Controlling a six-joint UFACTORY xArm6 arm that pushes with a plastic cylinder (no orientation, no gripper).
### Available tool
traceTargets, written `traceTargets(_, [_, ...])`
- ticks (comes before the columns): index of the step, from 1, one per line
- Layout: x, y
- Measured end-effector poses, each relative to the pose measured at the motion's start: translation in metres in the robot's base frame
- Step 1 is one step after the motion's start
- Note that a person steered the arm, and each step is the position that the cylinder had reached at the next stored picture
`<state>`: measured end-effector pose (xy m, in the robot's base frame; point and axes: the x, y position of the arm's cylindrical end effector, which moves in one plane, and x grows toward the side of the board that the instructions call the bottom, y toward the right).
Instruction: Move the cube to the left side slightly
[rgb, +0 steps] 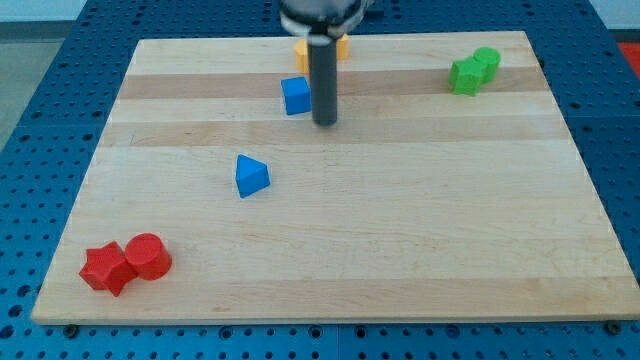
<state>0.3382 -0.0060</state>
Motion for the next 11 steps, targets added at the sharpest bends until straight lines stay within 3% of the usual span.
traceTargets(1, [-0.004, 0.0])
traceTargets(2, [-0.042, -0.003])
traceTargets(6, [-0.026, -0.121])
traceTargets(9, [-0.052, -0.044])
traceTargets(11, [0.016, -0.036])
